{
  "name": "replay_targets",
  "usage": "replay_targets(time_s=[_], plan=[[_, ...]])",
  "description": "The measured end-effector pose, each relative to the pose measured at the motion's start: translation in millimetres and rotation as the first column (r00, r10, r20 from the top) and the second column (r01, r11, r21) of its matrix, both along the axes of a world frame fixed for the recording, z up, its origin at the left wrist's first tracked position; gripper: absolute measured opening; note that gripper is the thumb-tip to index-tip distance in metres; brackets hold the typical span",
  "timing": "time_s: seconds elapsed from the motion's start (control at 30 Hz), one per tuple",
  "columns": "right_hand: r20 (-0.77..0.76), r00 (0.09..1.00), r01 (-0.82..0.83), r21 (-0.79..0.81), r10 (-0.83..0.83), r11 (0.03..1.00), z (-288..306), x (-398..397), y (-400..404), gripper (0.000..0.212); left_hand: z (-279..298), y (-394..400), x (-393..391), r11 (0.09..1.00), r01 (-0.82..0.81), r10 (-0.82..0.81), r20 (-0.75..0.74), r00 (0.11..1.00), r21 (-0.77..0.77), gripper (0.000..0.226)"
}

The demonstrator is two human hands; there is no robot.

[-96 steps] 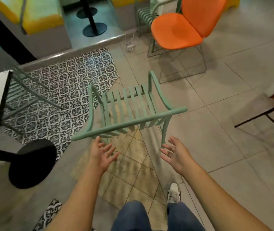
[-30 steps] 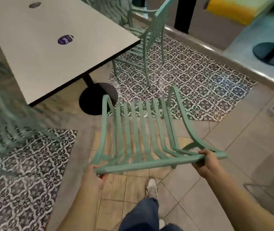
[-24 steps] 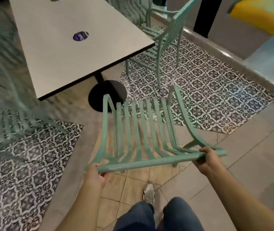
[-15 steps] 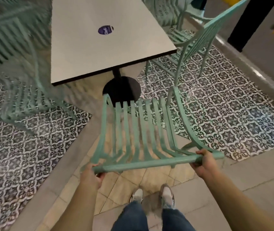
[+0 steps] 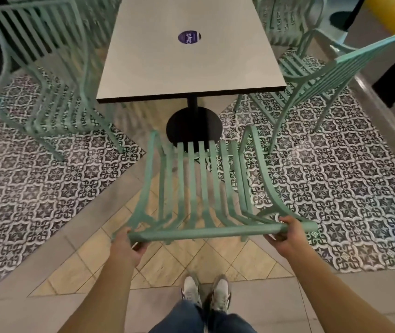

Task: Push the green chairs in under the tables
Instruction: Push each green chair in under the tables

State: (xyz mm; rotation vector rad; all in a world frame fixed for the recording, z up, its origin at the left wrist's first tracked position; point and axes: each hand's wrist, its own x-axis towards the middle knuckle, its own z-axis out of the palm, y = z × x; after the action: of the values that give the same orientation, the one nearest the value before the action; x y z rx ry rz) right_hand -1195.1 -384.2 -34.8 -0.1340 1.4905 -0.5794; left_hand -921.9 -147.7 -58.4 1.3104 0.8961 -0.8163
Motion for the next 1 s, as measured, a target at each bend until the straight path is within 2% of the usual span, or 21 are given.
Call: replay_targets(time_s=[0.03,0.2,0.33,0.4,0.63,0.8,0.9,1.0], plan=[[0.016,0.999,0.03,-0.016,-0.029,0.999,0,0,-5,0.03,0,0,1,1.0,0.002,-0.002,0.01,1.0,-0.005,0.036],[0.001,0.992,0.126,0.016,-0.126,0.992,1,-7,-21,0.028,0,5,8,0.999,0.013,-0.013,0.002,1.0,0.043,0.036],[-0.051,0.995,0.091,0.069,-0.088,0.993,-2,4,-28,0.004,1,2,16,0.999,0.02,-0.021,0.035,0.999,0.041,0.036],[-0.053,0.996,0.075,0.07,-0.071,0.995,-7,11,-35,0.01,1,-2,24,0.999,-0.009,0.008,0.031,0.999,0.035,0.039],[-0.041,0.999,0.007,0.017,-0.006,1.0,-11,41,-61,0.005,1,-20,49,0.996,-0.079,0.078,0.031,0.996,0.042,0.046],[-0.08,0.996,-0.032,-0.006,0.031,0.999,-12,66,-83,0.036,6,-42,71,0.999,-0.031,0.03,0.03,0.999,0.023,0.014],[-0.084,0.996,0.004,-0.016,-0.005,1.0,-10,82,-96,0.042,10,-60,88,0.997,-0.079,0.079,0.006,0.997,0.007,0.031],[-0.087,0.996,-0.031,-0.019,0.029,0.999,-6,95,-107,0.028,13,-74,101,0.998,-0.062,0.062,0.003,0.998,0.006,0.036]])
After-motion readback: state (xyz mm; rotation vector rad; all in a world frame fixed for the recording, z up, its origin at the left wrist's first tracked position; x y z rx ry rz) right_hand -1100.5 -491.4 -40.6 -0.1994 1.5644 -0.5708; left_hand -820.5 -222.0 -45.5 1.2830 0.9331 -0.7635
